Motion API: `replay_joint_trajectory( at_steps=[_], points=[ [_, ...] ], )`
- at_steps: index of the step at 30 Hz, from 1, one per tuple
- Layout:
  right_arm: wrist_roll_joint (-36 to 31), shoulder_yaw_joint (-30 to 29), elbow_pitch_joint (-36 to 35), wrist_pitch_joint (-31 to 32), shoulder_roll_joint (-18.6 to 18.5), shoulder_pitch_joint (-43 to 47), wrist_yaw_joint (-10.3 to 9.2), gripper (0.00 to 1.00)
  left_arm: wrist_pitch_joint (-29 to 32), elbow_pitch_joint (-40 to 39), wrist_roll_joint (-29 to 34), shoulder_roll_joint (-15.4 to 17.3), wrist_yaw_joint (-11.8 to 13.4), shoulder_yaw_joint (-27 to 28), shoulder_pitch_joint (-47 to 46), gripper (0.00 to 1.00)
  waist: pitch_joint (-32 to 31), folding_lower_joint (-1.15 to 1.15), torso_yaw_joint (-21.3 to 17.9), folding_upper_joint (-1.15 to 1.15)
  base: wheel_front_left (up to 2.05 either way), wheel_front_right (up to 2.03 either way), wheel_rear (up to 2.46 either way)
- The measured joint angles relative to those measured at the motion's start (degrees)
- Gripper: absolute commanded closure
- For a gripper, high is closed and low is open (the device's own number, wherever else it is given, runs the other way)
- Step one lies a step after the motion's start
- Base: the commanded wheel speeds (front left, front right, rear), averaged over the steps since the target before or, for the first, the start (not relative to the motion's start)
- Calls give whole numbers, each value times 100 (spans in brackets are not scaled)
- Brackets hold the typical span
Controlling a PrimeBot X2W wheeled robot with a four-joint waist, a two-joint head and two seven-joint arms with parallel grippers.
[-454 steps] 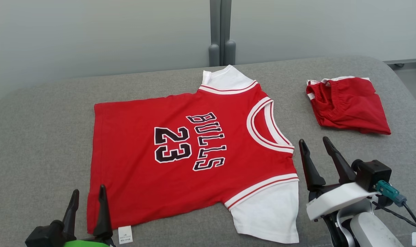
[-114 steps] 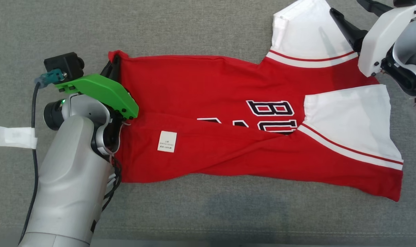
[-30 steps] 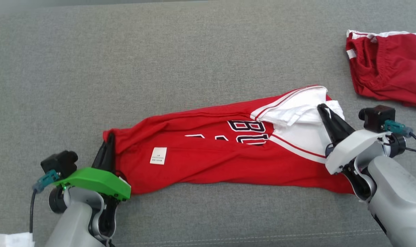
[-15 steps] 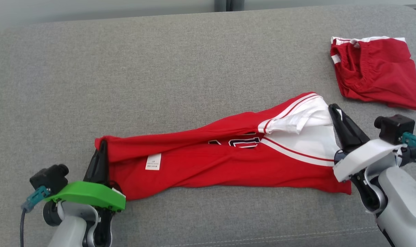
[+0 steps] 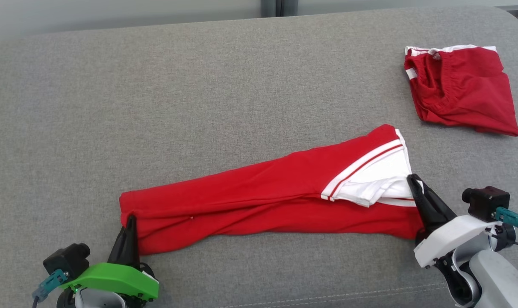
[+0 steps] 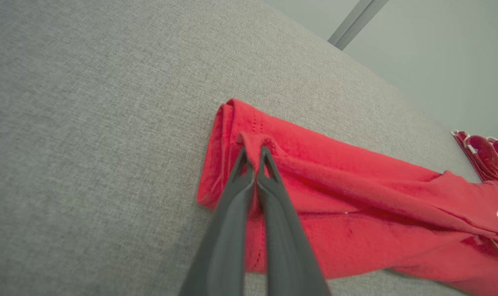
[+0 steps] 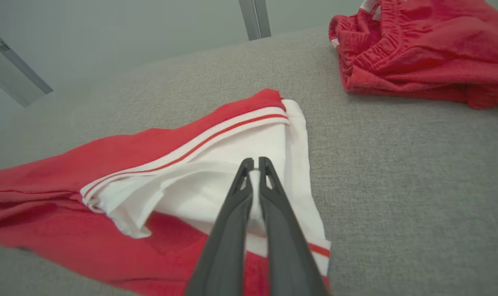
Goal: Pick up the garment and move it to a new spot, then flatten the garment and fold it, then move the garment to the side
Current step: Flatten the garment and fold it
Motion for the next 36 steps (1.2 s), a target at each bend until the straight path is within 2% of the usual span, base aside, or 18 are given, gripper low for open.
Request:
replay_joint_trajectory(
  at_steps=[1, 2, 11, 17, 25, 30, 36],
  points=[
    [0, -26, 0, 0, 0, 53, 0, 5, 0, -26, 0, 0, 0, 3, 25, 0, 1, 0, -3, 0, 0, 0, 0],
    [0, -52, 0, 0, -2, 113, 0, 0, 0, -62, -2, 1, 9, 13, 58, 0, 2, 0, -6, 0, 0, 0, 0],
    [-4, -371, -119, 0, -32, 435, -1, 0, 0, -425, -68, 69, 145, 283, 655, 0, 19, 0, -1, 0, 0, 0, 0],
    [-56, -619, -172, 0, -174, 599, -10, 0, -1, -1144, 24, 158, 178, 773, 655, 0, -43, 0, 25, 0, 0, 0, 0],
    [-59, -850, -246, 0, -345, 670, -45, 0, -2, -1862, 314, 124, 197, 1066, 569, 0, -194, 0, -1, 0, 0, 0, 0],
    [26, -715, -227, 66, -330, 549, 34, 0, -2, -2051, 509, -32, 202, 858, 467, 0, -303, 0, -26, 0, 0, 0, 0],
    [292, -583, -13, 688, -331, 64, 108, 0, -2, -2078, 519, -174, 202, 472, 472, 0, -306, 0, 80, 0, 0, 0, 0]
  ],
)
